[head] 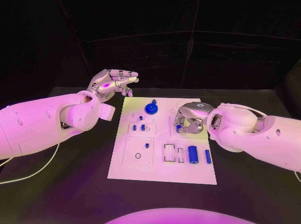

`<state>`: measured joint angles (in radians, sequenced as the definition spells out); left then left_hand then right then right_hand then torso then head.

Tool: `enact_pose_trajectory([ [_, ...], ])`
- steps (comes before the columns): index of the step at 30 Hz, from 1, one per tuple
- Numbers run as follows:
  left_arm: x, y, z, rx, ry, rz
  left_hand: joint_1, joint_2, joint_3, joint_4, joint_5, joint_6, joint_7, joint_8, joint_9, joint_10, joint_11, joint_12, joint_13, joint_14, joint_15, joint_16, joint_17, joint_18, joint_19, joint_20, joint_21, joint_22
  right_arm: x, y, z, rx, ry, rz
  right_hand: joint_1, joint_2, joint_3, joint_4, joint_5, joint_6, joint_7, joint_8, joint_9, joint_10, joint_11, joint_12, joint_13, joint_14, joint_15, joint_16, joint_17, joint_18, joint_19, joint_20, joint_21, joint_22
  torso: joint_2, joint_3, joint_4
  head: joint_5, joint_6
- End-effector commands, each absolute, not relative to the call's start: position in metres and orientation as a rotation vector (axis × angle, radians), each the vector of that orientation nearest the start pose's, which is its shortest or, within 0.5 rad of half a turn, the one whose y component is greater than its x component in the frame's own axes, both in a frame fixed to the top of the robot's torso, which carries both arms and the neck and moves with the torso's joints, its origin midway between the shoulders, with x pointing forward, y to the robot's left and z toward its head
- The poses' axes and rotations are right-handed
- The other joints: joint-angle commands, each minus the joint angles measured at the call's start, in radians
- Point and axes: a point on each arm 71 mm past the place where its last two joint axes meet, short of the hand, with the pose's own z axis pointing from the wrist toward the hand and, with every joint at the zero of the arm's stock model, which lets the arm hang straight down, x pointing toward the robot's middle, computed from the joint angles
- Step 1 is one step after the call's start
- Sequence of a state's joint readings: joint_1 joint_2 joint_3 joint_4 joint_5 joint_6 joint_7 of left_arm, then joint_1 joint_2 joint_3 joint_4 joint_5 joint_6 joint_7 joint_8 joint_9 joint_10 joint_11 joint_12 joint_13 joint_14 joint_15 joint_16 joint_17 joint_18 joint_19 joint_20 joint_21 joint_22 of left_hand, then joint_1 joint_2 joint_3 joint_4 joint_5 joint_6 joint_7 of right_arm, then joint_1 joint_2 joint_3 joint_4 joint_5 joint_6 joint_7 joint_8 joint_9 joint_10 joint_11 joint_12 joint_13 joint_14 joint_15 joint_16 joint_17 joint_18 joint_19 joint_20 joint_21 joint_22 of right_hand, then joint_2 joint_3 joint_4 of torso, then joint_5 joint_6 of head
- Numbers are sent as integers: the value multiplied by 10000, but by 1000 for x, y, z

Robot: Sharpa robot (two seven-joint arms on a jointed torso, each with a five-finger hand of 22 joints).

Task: Assemble the parts on the task board

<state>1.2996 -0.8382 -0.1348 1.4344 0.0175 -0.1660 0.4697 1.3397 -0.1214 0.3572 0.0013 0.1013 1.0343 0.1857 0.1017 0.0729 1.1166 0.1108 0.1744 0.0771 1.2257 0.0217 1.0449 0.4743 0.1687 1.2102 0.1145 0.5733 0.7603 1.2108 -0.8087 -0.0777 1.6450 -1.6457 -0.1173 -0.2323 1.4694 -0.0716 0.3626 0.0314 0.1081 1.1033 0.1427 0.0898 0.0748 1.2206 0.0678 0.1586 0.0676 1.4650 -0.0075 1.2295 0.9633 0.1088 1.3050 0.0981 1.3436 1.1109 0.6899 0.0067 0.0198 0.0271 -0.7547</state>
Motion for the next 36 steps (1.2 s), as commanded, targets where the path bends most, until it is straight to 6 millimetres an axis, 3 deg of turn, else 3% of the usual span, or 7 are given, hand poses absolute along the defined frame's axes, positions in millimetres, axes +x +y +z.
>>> enact_pose_trajectory([
  [1,509,229,-161,-10013,13828,-16369,-5,106,-67,-4,-29,-84,-20,37,3,-73,-1,64,14,-53,18,49,0,135,9,75,-56,-17,452,-150,-187,-4209,17223,5590,-75,53,76,11,-24,83,11,37,18,85,4,-41,13,119,-52,52,16,-140,97,-19,50,47,0,4,-2,-26,9],
  [10,509,230,-161,-10021,13816,-16343,-5,106,-67,-4,-29,-84,-20,37,3,-73,-1,64,14,-53,18,49,0,135,9,75,-56,-17,438,-154,-174,-3884,16375,6172,-123,32,127,19,4,117,-1,34,16,123,-6,-75,14,127,-61,86,55,-169,180,-27,131,197,-19,-7,24,-48,39],
  [17,510,231,-161,-10019,13796,-16331,-5,106,-67,-4,-29,-84,-20,37,3,-73,-1,64,14,-53,18,49,0,135,9,75,-56,-17,424,-145,-161,-3824,15892,6869,-144,-31,189,-4,45,122,-3,10,6,127,-8,-136,7,132,-65,120,91,-185,222,-34,179,278,-2,2,18,-42,79],
  [23,510,230,-161,-10007,13789,-16348,-5,106,-67,-4,-29,-84,-20,37,3,-73,-1,64,14,-53,18,49,0,135,9,75,-56,-17,413,-123,-154,-4078,15685,7642,-142,-45,210,-16,53,125,-3,5,3,132,-8,-151,7,132,-65,122,88,-190,236,-35,195,306,4,-5,3,33,80],
  [29,510,229,-161,-10005,13811,-16362,-5,106,-67,-4,-29,-84,-20,37,3,-73,-1,64,14,-53,18,49,0,135,9,75,-56,-17,403,-88,-152,-4607,15363,8591,-139,-52,250,-30,74,124,1,-8,-2,137,-4,-176,5,129,-65,125,83,-193,243,-36,206,322,14,-2,33,77,83],
  [36,511,228,-161,-9998,13829,-16374,10,123,-89,-4,-27,-87,-23,50,5,-80,-4,86,17,-44,17,72,26,136,16,76,-64,-25,394,-56,-170,-5085,15683,9430,-131,-73,307,-63,103,128,7,-25,-8,147,-1,-214,4,125,-63,128,75,-193,238,-37,211,322,2,-10,12,249,79],
])
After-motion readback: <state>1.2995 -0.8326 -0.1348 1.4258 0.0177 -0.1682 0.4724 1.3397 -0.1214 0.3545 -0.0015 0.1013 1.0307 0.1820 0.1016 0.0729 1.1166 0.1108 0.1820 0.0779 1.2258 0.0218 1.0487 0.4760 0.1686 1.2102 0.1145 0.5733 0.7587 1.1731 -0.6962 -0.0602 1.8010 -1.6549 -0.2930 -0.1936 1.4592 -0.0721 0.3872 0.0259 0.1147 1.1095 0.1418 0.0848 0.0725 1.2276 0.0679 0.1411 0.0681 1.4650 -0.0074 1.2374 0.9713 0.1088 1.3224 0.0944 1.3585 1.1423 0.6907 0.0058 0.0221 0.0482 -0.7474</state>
